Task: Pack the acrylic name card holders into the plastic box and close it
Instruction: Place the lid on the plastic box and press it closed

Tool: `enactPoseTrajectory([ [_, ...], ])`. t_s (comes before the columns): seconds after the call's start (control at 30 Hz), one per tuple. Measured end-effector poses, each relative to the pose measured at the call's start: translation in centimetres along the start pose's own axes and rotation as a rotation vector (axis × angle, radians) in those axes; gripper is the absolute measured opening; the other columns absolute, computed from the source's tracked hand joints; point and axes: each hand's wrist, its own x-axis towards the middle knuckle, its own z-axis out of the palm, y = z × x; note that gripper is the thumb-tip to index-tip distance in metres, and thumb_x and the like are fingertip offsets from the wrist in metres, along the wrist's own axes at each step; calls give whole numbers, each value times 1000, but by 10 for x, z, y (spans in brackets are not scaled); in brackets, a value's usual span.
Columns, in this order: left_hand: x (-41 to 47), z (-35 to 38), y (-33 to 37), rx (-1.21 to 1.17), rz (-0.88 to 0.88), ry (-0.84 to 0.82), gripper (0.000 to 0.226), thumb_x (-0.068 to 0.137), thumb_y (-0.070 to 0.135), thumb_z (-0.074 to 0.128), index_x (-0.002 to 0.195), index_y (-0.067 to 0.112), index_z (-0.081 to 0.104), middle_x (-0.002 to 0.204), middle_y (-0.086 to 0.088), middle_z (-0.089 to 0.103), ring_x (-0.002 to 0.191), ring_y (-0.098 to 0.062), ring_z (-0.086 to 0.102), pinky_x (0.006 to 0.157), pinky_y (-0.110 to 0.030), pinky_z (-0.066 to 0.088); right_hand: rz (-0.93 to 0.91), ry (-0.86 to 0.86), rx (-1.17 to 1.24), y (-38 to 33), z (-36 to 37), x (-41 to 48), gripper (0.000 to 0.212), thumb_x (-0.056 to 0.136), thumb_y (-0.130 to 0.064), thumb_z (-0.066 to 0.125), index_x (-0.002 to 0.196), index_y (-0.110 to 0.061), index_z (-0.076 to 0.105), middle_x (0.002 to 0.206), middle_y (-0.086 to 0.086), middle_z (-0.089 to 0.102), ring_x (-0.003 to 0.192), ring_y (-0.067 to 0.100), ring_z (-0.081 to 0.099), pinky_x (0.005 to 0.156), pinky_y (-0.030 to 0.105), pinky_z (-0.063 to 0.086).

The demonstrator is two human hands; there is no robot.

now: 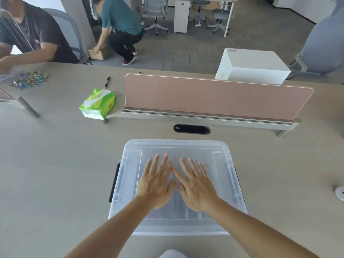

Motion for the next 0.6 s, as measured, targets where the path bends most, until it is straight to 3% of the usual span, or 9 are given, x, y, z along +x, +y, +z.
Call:
enactPoseTrajectory([
  [0.13,12,-2,-1,57,-21,-65,68,97,54,12,154,21,-5,162,0,-14,148,-23,-17,121,-43,-6,64,-25,-70,4,0,5,55,100,-52,3,151,-39,-11,157,-4,-25,148,24,-20,120,47,-8],
  [0.23,7,-15,-1,49,-26,-73,72,96,58,17,155,22,-1,162,0,-13,149,-25,-14,121,-45,-7,124,-41,-55,1,-9,-1,68,88,-65,-4,151,-40,-12,151,-5,-32,148,24,-19,119,46,-10],
  [0.3,-8,-16,-11,52,-83,-32,77,91,66,16,155,26,0,162,2,-11,149,-23,-15,120,-46,-8,246,-51,-23,10,-11,-18,77,82,-76,2,149,-42,-16,152,-3,-35,146,25,-26,118,49,-12],
  [0.43,-40,-1,-32,11,-171,-25,84,81,74,-7,152,30,-13,159,6,-21,147,-20,-21,120,-41,-10,417,-35,-9,15,2,-55,77,82,-81,11,146,-48,-19,155,-1,-34,144,28,-28,117,55,-8],
  [0.6,-33,5,-29,46,-192,-46,78,86,73,2,152,35,-14,157,7,-25,147,-23,-22,121,-46,-6,433,-36,-19,15,9,-48,77,82,-81,7,147,-48,-18,157,1,-31,146,30,-23,117,55,-8],
])
